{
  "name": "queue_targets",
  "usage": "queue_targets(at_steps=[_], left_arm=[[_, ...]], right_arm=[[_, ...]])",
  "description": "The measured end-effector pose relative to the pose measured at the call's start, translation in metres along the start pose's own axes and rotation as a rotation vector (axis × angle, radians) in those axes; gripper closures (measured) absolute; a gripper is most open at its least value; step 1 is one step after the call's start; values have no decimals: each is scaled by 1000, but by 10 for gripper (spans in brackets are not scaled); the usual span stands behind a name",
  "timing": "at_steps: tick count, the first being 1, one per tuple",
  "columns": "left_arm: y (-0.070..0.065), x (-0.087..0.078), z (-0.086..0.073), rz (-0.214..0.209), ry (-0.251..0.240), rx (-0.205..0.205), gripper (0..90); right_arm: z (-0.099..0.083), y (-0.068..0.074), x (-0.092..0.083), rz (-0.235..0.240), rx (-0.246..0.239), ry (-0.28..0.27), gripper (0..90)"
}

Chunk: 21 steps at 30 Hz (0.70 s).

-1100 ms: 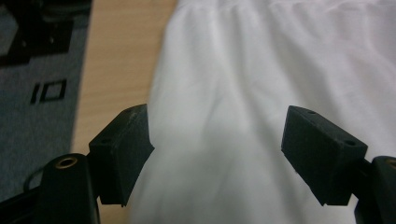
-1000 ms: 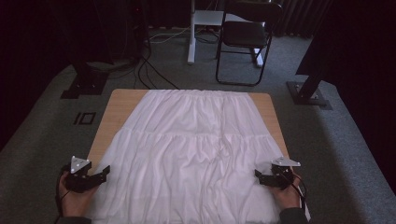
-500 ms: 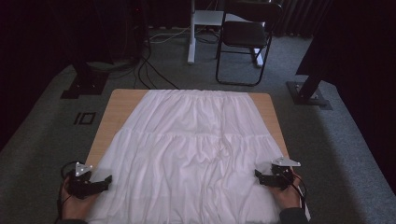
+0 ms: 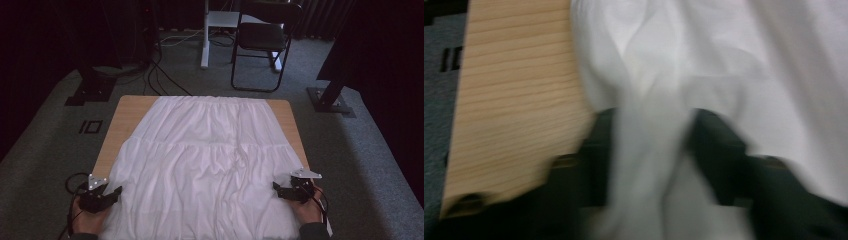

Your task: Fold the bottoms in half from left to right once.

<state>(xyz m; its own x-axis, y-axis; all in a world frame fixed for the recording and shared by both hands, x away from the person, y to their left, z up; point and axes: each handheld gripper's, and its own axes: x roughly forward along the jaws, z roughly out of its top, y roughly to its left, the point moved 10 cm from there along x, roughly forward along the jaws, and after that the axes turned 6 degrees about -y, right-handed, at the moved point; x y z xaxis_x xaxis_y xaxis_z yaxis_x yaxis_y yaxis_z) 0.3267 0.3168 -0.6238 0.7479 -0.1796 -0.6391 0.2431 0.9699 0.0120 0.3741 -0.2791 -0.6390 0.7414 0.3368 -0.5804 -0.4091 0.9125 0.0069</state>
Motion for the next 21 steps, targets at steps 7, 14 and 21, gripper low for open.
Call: queue_targets(at_steps=[7, 14, 21], left_arm=[[-7, 1, 2, -37, -3, 28, 861], [12, -2, 4, 20, -20, 21, 867], [56, -19, 15, 139, -82, -22, 869]], right_arm=[[1, 0, -1, -2, 2, -12, 193], [1, 0, -1, -2, 2, -12, 194], [6, -3, -14, -15, -12, -41, 472]])
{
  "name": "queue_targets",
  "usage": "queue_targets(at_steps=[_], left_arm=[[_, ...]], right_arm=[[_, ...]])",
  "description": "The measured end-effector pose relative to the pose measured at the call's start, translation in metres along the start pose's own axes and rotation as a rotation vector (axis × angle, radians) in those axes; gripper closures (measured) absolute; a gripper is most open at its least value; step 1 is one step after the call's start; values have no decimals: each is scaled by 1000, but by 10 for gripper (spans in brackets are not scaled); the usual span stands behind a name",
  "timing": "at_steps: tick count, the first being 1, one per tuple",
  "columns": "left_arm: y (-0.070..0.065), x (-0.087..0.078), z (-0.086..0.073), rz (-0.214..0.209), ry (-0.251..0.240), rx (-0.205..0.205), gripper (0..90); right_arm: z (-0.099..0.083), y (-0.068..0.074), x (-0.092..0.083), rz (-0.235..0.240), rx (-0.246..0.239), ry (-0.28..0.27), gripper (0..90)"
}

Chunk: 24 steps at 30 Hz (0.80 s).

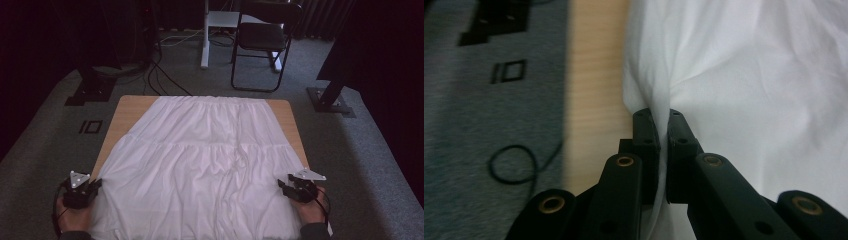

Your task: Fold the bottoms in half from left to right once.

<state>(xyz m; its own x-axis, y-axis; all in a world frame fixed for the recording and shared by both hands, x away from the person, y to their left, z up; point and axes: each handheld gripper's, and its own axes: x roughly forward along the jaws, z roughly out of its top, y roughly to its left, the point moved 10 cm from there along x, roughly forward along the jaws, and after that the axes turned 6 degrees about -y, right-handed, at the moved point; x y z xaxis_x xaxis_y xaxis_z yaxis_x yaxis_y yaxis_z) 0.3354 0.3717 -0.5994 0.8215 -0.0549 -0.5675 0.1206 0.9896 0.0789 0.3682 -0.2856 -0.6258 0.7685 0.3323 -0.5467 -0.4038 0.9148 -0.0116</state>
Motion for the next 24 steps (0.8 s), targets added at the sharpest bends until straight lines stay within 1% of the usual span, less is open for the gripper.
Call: queue_targets(at_steps=[2, 4, 7, 9, 11, 12, 13, 15, 17, 21, 22, 24], left_arm=[[13, 1, 3, 36, -4, 5, 869], [26, 2, 6, 64, -2, 5, 869], [44, 4, 8, 112, 7, 6, 869], [56, 4, 8, 143, 9, -2, 870], [68, 3, 8, 174, 13, -12, 870], [74, 2, 7, 190, 13, -22, 870], [80, 1, 6, 203, 16, -33, 870], [91, 0, 4, 229, 18, -47, 870], [100, -1, 3, 246, 22, -57, 870], [113, -2, 3, 275, 28, -66, 870], [115, -2, 3, 277, 27, -73, 870], [118, -1, 2, 280, 32, -77, 870]], right_arm=[[7, -9, -11, -32, 11, -37, 470], [8, -20, -20, -61, 30, -49, 459], [1, -40, -29, -129, 56, -35, 423], [-5, -52, -33, -175, 68, -20, 407], [-9, -59, -37, -194, 78, -15, 397], [-11, -62, -38, -206, 83, -9, 378], [-16, -65, -37, -208, 88, 16, 358], [-18, -65, -36, -206, 89, 25, 350], [-20, -61, -34, -170, 95, 37, 341], [-23, -57, -29, -175, 78, 70, 286], [-22, -57, -29, -165, 79, 66, 282], [-23, -54, -28, -129, 96, 66, 229]])
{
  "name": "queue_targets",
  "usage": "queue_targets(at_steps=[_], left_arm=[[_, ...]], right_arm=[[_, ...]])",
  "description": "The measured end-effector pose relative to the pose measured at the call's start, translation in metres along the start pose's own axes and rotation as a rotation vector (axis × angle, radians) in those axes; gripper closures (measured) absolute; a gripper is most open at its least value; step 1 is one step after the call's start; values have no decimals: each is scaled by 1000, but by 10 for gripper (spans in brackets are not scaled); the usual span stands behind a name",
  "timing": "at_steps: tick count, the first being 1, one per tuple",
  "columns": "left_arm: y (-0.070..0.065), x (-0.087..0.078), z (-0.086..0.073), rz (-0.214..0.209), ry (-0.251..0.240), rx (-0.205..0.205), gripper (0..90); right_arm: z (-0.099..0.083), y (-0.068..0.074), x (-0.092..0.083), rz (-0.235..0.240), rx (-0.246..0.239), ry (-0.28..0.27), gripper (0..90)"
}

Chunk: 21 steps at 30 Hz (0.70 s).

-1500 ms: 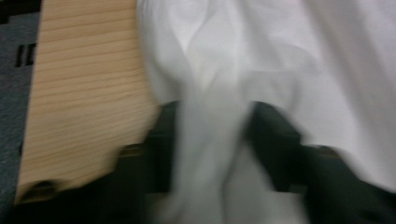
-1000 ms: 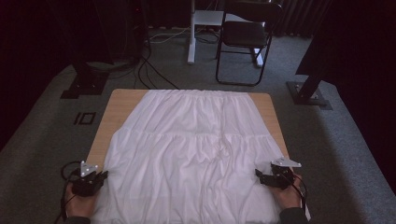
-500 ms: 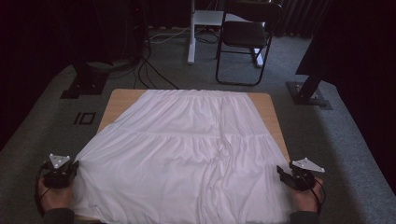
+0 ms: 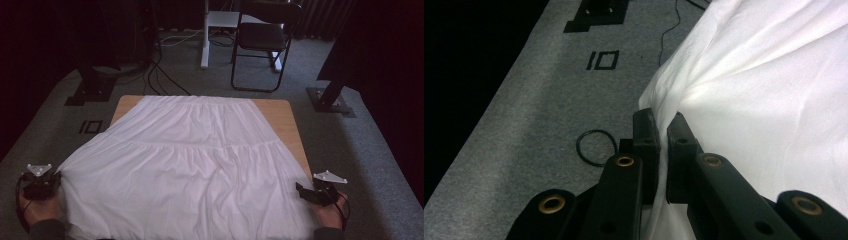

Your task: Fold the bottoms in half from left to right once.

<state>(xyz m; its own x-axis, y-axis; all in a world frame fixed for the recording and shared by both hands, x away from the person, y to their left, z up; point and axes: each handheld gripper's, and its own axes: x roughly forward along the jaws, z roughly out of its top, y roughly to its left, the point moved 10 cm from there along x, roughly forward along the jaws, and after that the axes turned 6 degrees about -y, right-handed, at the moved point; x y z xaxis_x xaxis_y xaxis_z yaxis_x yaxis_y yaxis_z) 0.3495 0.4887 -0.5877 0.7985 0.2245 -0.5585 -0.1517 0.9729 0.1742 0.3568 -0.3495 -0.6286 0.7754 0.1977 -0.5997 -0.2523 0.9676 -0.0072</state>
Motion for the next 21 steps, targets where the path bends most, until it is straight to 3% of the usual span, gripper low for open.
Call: queue_targets(at_steps=[3, 4, 5, 7, 9, 11, 13, 16, 18, 21], left_arm=[[3, 2, -1, 5, 4, -2, 870], [4, 3, -2, 10, 7, -1, 871], [7, 4, -2, 15, 12, 1, 870], [15, 5, -1, 35, 17, -15, 871], [25, 7, -1, 59, 23, -34, 871], [33, 8, 0, 74, 30, -61, 871], [31, 5, 6, 54, 4, -92, 871], [22, -1, 12, 28, -26, -72, 870], [6, -12, 22, -3, -63, -40, 870], [1, -16, 26, -19, -79, -39, 869]], right_arm=[[-7, 2, 5, 5, -5, 42, 219], [-7, 4, 6, 25, 17, 38, 261], [-6, 5, 5, 33, 6, 40, 375], [-3, 6, 2, 51, -19, 53, 688], [-3, 0, 2, 21, -9, 61, 861], [-2, -5, 3, 6, 15, 60, 872], [-2, -4, 3, 4, 10, 57, 872], [-2, -2, 3, 12, 8, 54, 870], [-2, 0, 4, 23, 10, 48, 860], [-2, 2, 4, 30, 8, 45, 855]])
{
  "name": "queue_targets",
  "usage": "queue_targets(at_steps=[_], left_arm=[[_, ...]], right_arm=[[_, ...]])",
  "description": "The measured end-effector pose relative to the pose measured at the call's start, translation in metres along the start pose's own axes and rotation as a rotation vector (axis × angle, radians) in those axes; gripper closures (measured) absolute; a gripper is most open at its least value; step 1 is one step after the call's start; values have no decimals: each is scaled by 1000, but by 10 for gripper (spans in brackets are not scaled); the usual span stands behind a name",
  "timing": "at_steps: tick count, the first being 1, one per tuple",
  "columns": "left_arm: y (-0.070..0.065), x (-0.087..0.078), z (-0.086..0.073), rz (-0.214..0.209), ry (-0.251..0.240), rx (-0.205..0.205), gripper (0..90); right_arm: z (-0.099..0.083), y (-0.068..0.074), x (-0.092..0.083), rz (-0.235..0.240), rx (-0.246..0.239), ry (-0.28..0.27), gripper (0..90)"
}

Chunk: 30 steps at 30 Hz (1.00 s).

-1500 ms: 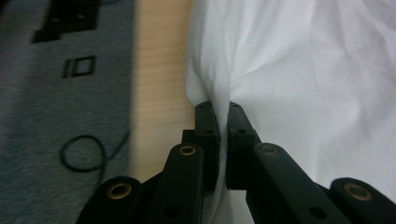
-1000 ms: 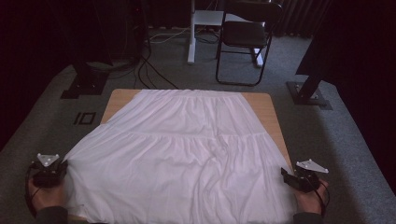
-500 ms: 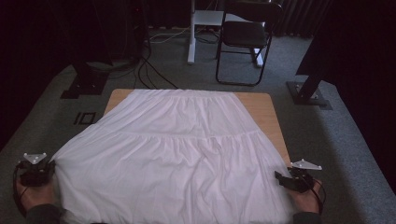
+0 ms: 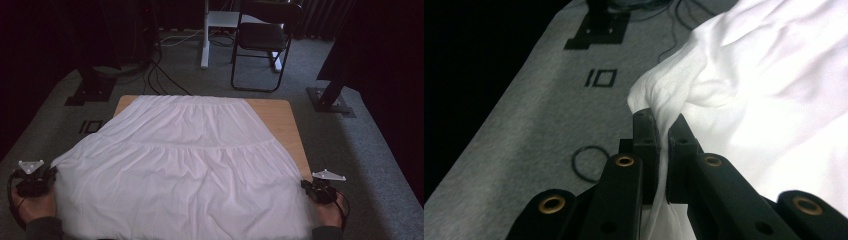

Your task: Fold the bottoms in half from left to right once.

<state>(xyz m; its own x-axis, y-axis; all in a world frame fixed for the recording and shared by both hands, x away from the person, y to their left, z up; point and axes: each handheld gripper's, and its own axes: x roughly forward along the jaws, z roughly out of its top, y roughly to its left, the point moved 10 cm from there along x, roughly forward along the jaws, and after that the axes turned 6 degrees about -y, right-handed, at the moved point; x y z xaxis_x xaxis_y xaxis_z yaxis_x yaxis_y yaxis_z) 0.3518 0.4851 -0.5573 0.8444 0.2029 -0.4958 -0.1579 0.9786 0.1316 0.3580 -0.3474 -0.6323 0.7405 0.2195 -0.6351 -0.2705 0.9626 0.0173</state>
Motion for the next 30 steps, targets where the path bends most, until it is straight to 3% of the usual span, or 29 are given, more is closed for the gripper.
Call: queue_targets(at_steps=[4, 6, 7, 8, 10, 11, 12, 13, 14, 15, 16, 17, 18, 19, 20, 21, 22, 23, 24, 25, 26, 28, 29, 30], left_arm=[[-16, -9, 9, -42, -32, 4, 869], [-29, -15, 16, -84, -58, 4, 869], [-43, -21, 23, -126, -78, 16, 868], [-43, -21, 23, -126, -78, 16, 868], [-66, -31, 34, -192, -108, 29, 868], [-85, -39, 44, -246, -130, 47, 868], [-85, -39, 44, -246, -130, 47, 868], [-109, -48, 56, -312, -157, 63, 868], [-109, -48, 56, -312, -157, 63, 868], [-134, -58, 69, -385, -188, 77, 868], [-134, -58, 69, -385, -188, 77, 867], [-154, -66, 80, -447, -215, 79, 867], [-165, -70, 85, -482, -231, 78, 867], [-192, -79, 98, -555, -260, 98, 867], [-192, -79, 98, -555, -260, 98, 868], [-231, -91, 113, -640, -290, 145, 868], [-231, -91, 113, -640, -290, 145, 868], [-264, -99, 123, -707, -308, 183, 868], [-264, -99, 123, -707, -308, 183, 868], [-305, -107, 132, -778, -327, 229, 867], [-305, -107, 132, -778, -327, 229, 868], [-353, -114, 137, -897, -324, 247, 868], [-393, -120, 136, -1007, -311, 240, 868], [-393, -120, 136, -1007, -311, 240, 868]], right_arm=[[0, 3, 0, 18, -4, -8, 852], [0, 5, 1, 20, -6, -9, 853], [0, 6, 1, 22, -8, -10, 853], [0, 6, 1, 24, -9, -10, 853], [1, 8, 1, 27, -14, -10, 853], [1, 10, 2, 31, -20, -9, 853], [1, 10, 2, 31, -20, -9, 853], [1, 12, 2, 34, -24, -10, 853], [1, 12, 2, 34, -24, -10, 853], [2, 13, 2, 38, -22, -13, 852], [2, 13, 2, 38, -22, -13, 852], [2, 13, 2, 41, -20, -15, 853], [1, 13, 2, 44, -16, -16, 853], [1, 13, 2, 46, -13, -19, 853], [1, 13, 2, 46, -13, -19, 853], [1, 13, 2, 45, -11, -21, 853], [1, 13, 2, 45, -11, -21, 853], [1, 13, 2, 42, -13, -23, 854], [1, 13, 2, 42, -13, -23, 854], [1, 13, 2, 41, -14, -23, 854], [1, 13, 2, 41, -14, -23, 854], [1, 13, 2, 40, -12, -25, 854], [1, 13, 2, 40, -13, -27, 855], [1, 13, 2, 40, -13, -27, 855]])
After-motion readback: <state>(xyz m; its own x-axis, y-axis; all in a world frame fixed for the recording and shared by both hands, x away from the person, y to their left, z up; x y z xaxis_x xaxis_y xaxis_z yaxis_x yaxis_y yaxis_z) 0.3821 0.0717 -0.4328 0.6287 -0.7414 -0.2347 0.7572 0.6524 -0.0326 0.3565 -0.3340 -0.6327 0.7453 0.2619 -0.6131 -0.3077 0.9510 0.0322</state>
